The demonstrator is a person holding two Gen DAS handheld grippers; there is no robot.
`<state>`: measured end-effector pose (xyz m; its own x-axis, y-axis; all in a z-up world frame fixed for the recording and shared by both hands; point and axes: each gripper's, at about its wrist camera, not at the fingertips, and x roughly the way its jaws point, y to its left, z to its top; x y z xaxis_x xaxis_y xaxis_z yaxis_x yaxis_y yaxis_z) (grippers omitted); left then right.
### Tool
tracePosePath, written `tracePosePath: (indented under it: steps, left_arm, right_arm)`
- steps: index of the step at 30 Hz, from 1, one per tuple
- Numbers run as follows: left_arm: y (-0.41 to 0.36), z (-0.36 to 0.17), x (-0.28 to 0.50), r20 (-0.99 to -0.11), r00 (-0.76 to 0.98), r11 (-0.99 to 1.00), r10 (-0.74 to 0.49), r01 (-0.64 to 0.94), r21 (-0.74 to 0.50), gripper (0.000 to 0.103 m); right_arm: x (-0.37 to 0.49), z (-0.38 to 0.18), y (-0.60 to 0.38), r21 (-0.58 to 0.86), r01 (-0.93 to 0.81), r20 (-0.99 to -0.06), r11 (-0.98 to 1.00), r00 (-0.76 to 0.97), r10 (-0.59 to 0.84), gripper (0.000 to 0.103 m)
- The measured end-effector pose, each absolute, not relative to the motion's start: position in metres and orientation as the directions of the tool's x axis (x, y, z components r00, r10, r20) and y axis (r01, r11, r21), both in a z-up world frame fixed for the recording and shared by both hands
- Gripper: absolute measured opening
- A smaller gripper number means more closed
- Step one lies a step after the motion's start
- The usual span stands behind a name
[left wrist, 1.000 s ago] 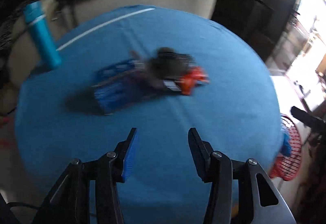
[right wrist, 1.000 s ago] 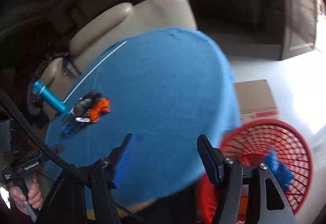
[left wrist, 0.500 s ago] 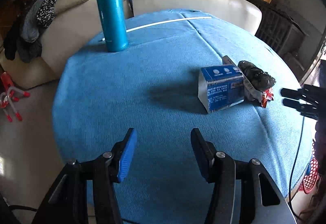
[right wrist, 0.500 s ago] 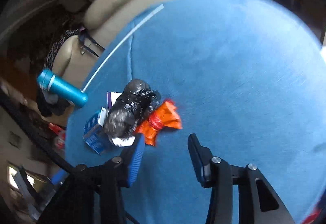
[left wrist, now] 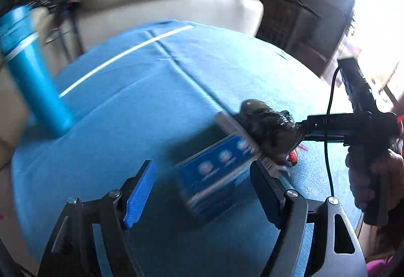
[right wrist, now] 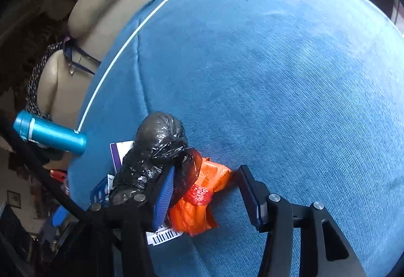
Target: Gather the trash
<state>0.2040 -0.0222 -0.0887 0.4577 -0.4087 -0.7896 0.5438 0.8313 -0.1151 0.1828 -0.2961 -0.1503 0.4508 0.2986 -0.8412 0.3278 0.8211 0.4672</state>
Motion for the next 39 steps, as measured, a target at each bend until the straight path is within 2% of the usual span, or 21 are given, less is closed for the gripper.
tracePosePath:
  steps: [1, 4, 9, 11, 13, 15, 20, 23, 30, 34, 39]
  left_arm:
    - [-0.031, -0.091, 0.207, -0.792, 0.454, 0.818, -0.409, 0.567, -0.097, 0.078]
    - [-0.051, -0.104, 0.208, -0.812, 0.420, 0.773, -0.406, 0.631, -0.061, 0.078]
    - [-0.056, -0.122, 0.190, -0.837, 0.358, 0.741, -0.413, 0.666, -0.080, 0.077]
    - [-0.053, -0.128, 0.183, -0.861, 0.340, 0.761, -0.377, 0.644, -0.079, 0.077]
    - [-0.046, -0.131, 0.169, -0.866, 0.332, 0.771, -0.374, 0.631, -0.091, 0.071]
    - [-0.041, -0.132, 0.160, -0.874, 0.327, 0.788, -0.361, 0.608, -0.098, 0.055]
    - [-0.029, -0.128, 0.139, -0.864, 0.336, 0.824, -0.374, 0.547, -0.144, 0.042]
    - [-0.021, -0.122, 0.128, -0.847, 0.357, 0.845, -0.393, 0.503, -0.179, 0.042]
    - [-0.016, -0.100, 0.093, -0.816, 0.489, 0.904, -0.309, 0.417, -0.092, 0.041]
    - [-0.015, -0.074, 0.076, -0.769, 0.574, 0.926, -0.280, 0.373, -0.059, 0.041]
    - [-0.005, -0.046, 0.058, -0.726, 0.607, 0.932, -0.322, 0.338, -0.131, 0.041]
  right_arm:
    - [0.183, -0.150, -0.290, 0.436, 0.302, -0.848, 0.848, 0.453, 0.274, 0.048]
    - [0.181, -0.150, -0.278, 0.383, 0.239, -0.855, 0.892, 0.458, 0.245, 0.043]
    - [0.174, -0.151, -0.277, 0.378, 0.198, -0.855, 0.904, 0.449, 0.259, 0.042]
    - [0.163, -0.151, -0.281, 0.377, 0.184, -0.856, 0.908, 0.443, 0.265, 0.042]
    - [0.153, -0.150, -0.282, 0.382, 0.168, -0.858, 0.909, 0.429, 0.282, 0.041]
    - [0.136, -0.149, -0.283, 0.379, 0.137, -0.859, 0.915, 0.420, 0.292, 0.040]
    - [0.094, -0.147, -0.286, 0.373, 0.093, -0.854, 0.923, 0.423, 0.302, 0.040]
    - [0.070, -0.145, -0.291, 0.382, 0.091, -0.851, 0.920, 0.423, 0.312, 0.040]
    - [0.023, -0.124, -0.310, 0.390, 0.082, -0.825, 0.917, 0.474, 0.309, 0.040]
    - [0.007, -0.100, -0.319, 0.377, 0.048, -0.767, 0.925, 0.576, 0.283, 0.040]
    - [0.001, -0.082, -0.317, 0.373, 0.007, -0.718, 0.928, 0.635, 0.284, 0.040]
